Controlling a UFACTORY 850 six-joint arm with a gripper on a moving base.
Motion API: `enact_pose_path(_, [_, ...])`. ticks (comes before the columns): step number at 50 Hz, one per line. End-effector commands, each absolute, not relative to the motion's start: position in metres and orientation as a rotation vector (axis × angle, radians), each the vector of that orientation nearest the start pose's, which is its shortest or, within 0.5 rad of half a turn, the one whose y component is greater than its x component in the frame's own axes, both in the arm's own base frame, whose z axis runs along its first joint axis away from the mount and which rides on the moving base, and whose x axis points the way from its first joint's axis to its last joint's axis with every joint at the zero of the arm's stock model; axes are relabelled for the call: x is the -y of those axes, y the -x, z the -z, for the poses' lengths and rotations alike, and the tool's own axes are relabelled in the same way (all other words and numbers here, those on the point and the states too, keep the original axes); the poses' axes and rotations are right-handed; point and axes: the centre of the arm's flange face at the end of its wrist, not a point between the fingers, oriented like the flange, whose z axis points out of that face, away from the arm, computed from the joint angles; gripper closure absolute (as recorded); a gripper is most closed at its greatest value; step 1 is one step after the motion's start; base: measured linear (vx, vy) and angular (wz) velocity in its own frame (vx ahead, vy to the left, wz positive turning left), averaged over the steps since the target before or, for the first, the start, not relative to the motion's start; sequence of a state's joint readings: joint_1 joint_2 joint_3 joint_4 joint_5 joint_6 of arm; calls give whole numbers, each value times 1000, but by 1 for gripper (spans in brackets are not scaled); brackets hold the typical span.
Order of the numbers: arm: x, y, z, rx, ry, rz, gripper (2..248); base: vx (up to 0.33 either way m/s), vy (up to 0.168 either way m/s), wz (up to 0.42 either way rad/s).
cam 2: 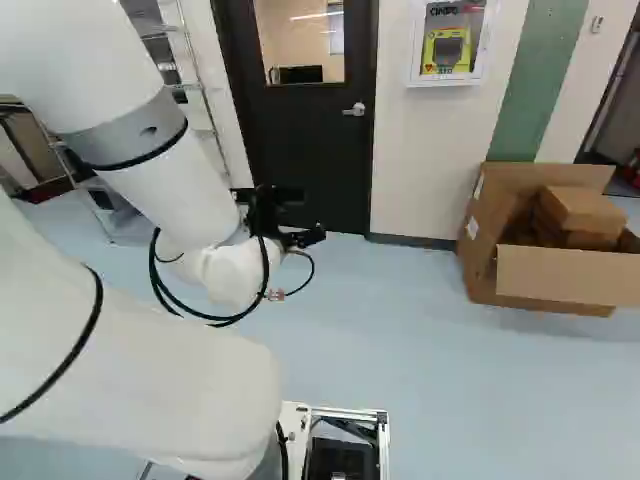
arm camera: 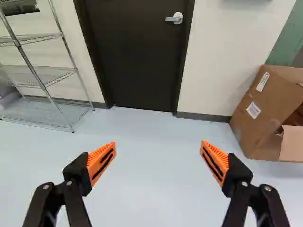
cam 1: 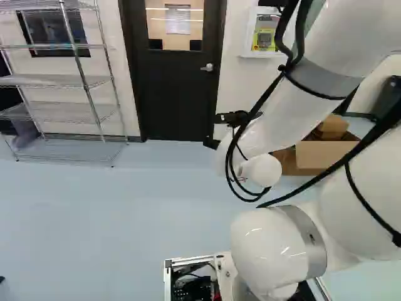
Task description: Open the door and move inside
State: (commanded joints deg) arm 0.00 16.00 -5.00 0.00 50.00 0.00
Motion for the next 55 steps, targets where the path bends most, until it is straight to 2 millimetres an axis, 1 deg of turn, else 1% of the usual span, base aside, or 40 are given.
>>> enact_pose_path(11, [0, -270, -366, 0, 2558, 1824, 3, 127, 2, -12])
enact_pose_path(55, [0, -270, -366, 0, 2558, 1824, 3, 209, 2, -19])
